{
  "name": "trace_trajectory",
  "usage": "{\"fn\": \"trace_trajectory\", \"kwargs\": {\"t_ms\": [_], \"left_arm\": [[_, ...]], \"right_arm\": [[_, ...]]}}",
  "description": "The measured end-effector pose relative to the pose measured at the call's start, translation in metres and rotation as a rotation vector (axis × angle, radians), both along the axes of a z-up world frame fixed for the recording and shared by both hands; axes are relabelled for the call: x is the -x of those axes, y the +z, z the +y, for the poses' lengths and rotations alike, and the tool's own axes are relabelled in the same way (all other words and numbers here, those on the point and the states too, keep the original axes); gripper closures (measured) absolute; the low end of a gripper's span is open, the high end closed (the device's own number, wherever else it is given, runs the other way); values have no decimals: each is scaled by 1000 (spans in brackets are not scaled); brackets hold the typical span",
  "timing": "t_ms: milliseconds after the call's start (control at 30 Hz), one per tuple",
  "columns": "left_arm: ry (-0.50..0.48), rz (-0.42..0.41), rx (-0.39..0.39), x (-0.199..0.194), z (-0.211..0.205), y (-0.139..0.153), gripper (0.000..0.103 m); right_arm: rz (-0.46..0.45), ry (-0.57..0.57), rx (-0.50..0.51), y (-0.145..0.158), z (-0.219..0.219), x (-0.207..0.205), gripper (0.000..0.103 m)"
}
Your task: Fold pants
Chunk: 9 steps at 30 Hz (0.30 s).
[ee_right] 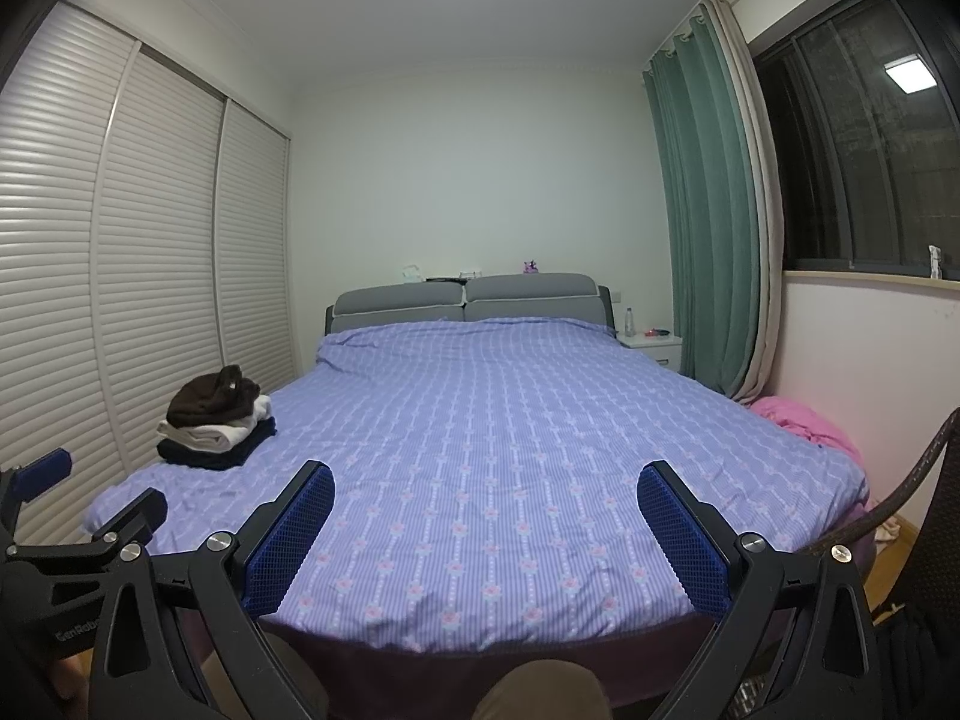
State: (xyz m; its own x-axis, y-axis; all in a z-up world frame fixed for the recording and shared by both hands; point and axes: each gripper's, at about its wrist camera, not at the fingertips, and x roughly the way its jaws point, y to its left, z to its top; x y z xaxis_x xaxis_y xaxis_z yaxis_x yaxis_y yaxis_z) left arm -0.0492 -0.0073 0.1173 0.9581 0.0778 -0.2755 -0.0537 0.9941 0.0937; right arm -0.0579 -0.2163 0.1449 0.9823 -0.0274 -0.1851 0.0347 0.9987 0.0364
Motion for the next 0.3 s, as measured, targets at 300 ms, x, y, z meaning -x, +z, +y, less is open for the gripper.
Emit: {"fn": "trace_trajectory", "kwargs": {"t_ms": [300], "left_arm": [[-18,7,-28,0,-7,-4,0]], "right_arm": [[2,2,1,0,1,0,1]]}}
